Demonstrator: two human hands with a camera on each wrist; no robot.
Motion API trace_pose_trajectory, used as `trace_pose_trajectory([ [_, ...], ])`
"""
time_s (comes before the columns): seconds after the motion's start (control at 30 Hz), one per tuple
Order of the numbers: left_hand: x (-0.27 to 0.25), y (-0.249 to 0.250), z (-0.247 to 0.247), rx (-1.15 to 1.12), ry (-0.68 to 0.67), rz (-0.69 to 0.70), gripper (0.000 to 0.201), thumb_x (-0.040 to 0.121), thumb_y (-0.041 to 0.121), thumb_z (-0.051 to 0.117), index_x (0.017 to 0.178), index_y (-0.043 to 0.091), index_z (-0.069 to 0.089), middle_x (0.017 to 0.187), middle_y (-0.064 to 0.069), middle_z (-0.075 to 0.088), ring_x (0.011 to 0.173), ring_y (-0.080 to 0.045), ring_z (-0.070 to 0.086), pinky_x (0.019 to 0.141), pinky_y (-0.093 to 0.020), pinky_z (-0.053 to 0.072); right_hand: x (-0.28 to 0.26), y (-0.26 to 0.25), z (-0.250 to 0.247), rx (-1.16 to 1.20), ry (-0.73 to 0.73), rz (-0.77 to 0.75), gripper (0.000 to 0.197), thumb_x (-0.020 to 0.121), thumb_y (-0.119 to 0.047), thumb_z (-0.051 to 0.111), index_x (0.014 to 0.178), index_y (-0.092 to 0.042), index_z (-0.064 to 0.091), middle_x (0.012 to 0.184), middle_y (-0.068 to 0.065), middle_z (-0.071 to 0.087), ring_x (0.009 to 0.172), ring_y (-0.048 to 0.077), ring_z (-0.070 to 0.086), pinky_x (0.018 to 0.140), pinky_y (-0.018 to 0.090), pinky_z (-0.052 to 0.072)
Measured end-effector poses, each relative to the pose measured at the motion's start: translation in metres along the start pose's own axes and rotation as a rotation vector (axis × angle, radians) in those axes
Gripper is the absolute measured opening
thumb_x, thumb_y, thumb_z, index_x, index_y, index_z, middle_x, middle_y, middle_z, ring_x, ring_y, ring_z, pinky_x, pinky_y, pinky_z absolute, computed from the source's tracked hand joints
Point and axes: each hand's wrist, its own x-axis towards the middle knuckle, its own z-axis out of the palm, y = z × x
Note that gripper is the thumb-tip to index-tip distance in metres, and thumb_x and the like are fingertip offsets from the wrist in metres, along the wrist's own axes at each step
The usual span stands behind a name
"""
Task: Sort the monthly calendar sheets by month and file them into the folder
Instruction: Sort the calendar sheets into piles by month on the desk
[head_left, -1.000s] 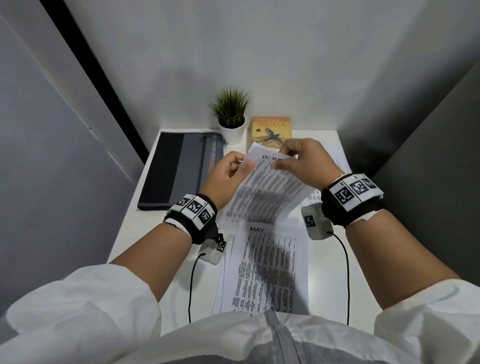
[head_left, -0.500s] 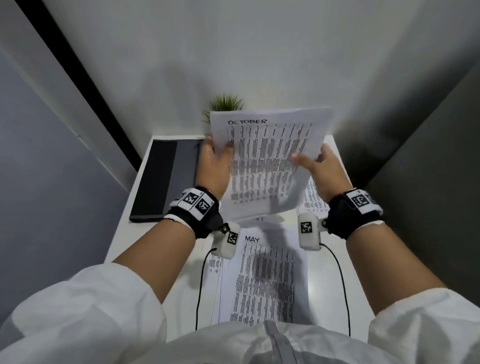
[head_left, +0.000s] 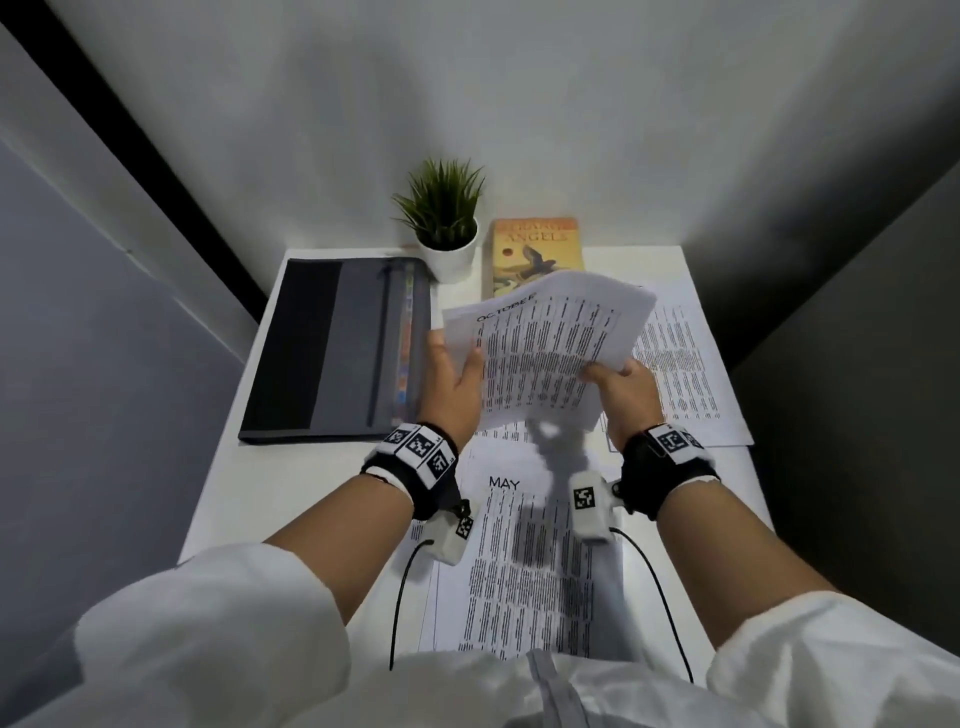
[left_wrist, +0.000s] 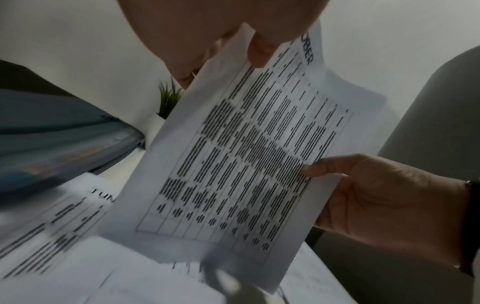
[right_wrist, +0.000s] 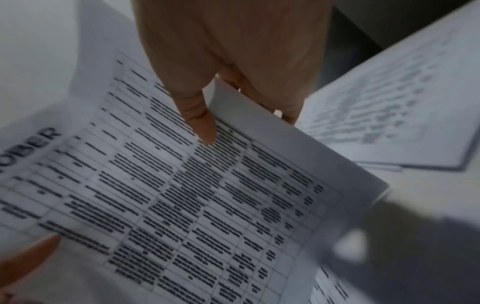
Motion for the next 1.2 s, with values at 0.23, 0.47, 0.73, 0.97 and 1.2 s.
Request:
trace_pose_trajectory([
  [0.23, 0.024, -0.006, 0.012, 0.036, 0.029, -0.046, 0.047, 0.101, 0.028, 0.045, 0.143, 0.017, 0.03, 0.118, 0.016, 0.051, 0.107, 0.017, 0.05, 0.089, -0.002, 0.036, 0.027, 0.012, 0.003, 0.027, 0.049, 0.078, 0.025, 0.072, 0.007, 0.056, 0.089, -0.011, 0.063, 0.102, 0.007, 0.066, 0.102, 0.031, 0.058, 0.086, 0.04, 0.05],
  [0.47, 0.057, 0.018, -0.002, -0.171, 0.092, -0.11, 0.025, 0.096, 0.029, 0.05, 0.12, 0.022, 0.044, 0.125, -0.002, 0.058, 0.115, -0.02, 0.056, 0.104, -0.047, 0.043, 0.035, 0.027, -0.025, -0.005, 0.029, 0.262, 0.084, 0.077, -0.02, 0.076, 0.141, -0.022, 0.022, 0.113, 0.012, 0.048, 0.095, 0.021, 0.054, 0.09, 0.039, 0.047],
  [0.73, 0.052, 0.019, 0.001, -0.157, 0.143, -0.185, 0.022, 0.096, 0.03, 0.053, 0.114, 0.019, 0.05, 0.108, 0.0, 0.064, 0.1, -0.021, 0.062, 0.091, -0.044, 0.051, 0.006, 0.043, -0.027, 0.35, -0.182, 0.345, 0.023, 0.085, -0.003, 0.069, 0.091, -0.006, 0.047, 0.073, 0.009, 0.066, 0.069, 0.023, 0.066, 0.071, 0.035, 0.059],
  [0.97, 0.02, -0.014, 0.005, 0.211, -0.181, -0.167, 0.026, 0.098, 0.026, 0.051, 0.12, 0.014, 0.054, 0.109, -0.002, 0.063, 0.082, -0.018, 0.06, 0.069, -0.028, 0.049, 0.006, 0.052, -0.071, 0.312, 0.117, 0.298, 0.023, 0.088, 0.002, 0.062, 0.075, -0.009, 0.047, 0.074, 0.009, 0.056, 0.049, 0.012, 0.054, 0.043, 0.018, 0.047],
  [1.2, -0.024, -0.067, -0.008, 0.764, -0.616, 0.036, 0.027, 0.091, 0.02, 0.061, 0.118, 0.017, 0.064, 0.12, -0.002, 0.06, 0.112, -0.016, 0.058, 0.097, -0.028, 0.046, 0.014, 0.079, -0.129, 0.166, 0.396, 0.31, 0.024, 0.091, -0.005, 0.06, 0.113, 0.006, 0.058, 0.117, 0.018, 0.061, 0.08, 0.015, 0.06, 0.073, 0.021, 0.053],
])
